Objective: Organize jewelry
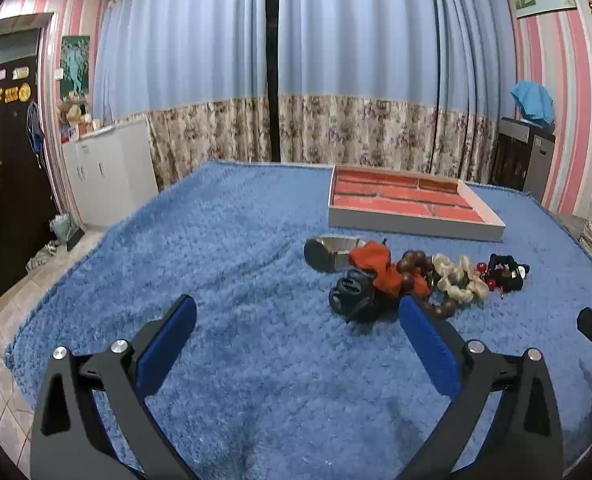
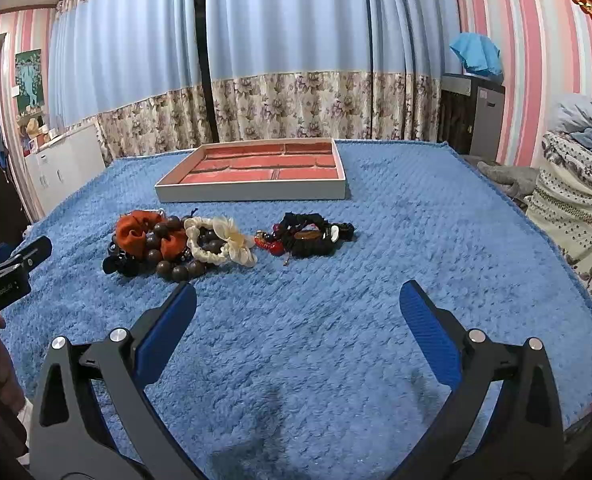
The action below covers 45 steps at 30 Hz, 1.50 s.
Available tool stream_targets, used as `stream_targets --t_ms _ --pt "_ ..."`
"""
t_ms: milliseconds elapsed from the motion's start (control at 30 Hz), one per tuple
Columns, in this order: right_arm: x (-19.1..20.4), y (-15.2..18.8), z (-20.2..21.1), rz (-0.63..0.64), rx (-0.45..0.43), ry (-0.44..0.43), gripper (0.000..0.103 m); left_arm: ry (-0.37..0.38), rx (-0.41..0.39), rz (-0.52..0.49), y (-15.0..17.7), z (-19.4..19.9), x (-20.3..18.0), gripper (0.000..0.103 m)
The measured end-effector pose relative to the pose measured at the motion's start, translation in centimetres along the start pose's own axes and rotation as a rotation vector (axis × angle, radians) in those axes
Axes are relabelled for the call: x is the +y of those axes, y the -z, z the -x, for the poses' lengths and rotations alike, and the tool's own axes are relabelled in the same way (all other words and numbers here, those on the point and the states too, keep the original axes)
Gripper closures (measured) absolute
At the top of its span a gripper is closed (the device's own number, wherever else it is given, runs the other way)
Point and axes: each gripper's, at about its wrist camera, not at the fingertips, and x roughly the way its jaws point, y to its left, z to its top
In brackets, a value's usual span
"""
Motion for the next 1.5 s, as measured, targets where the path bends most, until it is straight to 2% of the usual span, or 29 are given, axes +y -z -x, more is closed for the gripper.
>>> stream_targets --t_ms 167,300,667,767,900,1500 --pt "-0.1 0.0 0.2 -0.002 -0.006 0.001 0.004 -0.006 0.025 0.036 -0.1 -0.2 0.5 0.004" --pt "-0.2 0.1 0.2 -0.004 -0.007 0.003 0.004 0.002 0.054 0.003 -0.2 -0.6 0.0 0.004" --pt "-0.1 -0.6 -1.0 -0.003 0.012 -0.014 0.004 0.082 0.056 -0.021 -1.0 -1.4 -1.2 0.004" --pt "-0.1 -0.8 -1.3 -0.002 0.017 -0.011 0.004 0.076 0.063 -0.011 -1.1 -1.8 -1.1 0.004" --pt "-0.1 -0.8 -1.4 -0.005 0.01 -0.006 0.004 0.048 0.065 -0.047 -0.9 -2.1 -1.6 0.004" --pt "0.4 -0.8 0.2 0.02 -0.016 -0.017 0.004 0.047 0.049 -0.062 -0.7 -0.6 -1.6 0.004"
